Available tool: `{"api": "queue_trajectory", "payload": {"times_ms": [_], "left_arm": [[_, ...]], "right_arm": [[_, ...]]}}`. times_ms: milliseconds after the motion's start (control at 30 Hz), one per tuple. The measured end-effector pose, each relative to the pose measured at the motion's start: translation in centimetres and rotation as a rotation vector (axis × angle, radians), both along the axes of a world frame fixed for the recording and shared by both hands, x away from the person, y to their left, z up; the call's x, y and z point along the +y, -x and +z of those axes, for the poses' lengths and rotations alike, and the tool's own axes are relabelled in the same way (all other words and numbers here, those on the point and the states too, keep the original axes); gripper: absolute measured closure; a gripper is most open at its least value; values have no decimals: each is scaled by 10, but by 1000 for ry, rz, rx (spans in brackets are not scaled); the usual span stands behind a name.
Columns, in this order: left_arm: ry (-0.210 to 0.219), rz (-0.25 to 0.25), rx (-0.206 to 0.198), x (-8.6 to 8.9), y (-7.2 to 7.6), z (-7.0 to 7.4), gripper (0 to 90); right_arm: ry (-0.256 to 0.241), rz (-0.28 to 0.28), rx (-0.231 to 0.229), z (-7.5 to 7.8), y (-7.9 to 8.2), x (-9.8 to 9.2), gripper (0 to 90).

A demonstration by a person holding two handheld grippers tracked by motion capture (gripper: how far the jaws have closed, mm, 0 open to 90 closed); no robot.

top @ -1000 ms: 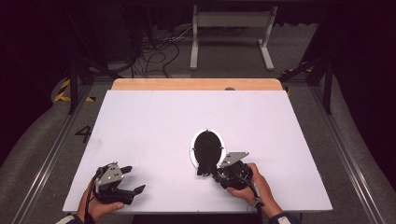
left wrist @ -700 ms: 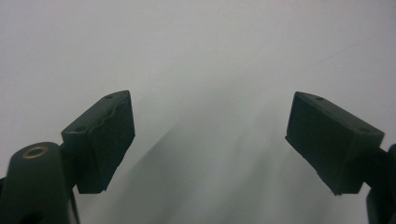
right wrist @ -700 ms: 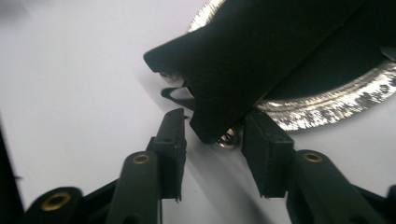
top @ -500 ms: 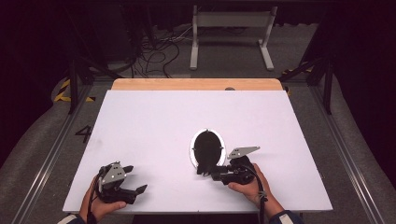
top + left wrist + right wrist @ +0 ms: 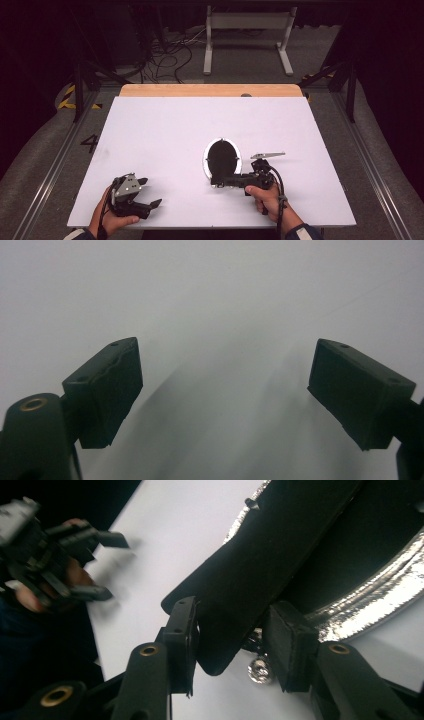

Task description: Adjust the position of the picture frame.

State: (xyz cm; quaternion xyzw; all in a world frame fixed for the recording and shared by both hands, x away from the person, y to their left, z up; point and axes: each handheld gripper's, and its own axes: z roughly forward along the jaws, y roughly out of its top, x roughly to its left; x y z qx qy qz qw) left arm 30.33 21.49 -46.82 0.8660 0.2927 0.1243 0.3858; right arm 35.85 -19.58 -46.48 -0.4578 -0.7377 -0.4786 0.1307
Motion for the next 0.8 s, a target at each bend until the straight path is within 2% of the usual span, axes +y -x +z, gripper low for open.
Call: {"api": "queue_trajectory", "payload": {"times_ms": [167,333,433,533,600,700,800], "left_arm": [[1,-18,-3,-9,-8,1,145],[15,-27,1,-21,-23,3,145],[18,-40,2,-30,-32,4,147],[18,-64,0,-43,-45,7,157],[37,-91,12,-57,-62,10,181],[55,-111,31,-68,-76,11,184],[94,-118,61,-79,-92,13,177]], "right_arm": [[-95,-51,78,-3,-7,-1,556],[-126,-99,112,-7,-12,1,588],[-146,-119,113,-9,-12,1,612],[-141,-121,101,-10,-12,1,635],[-146,-112,98,-11,-13,0,649],[-150,-102,90,-12,-13,-1,654],[-143,-86,69,-11,-14,0,658]]}}
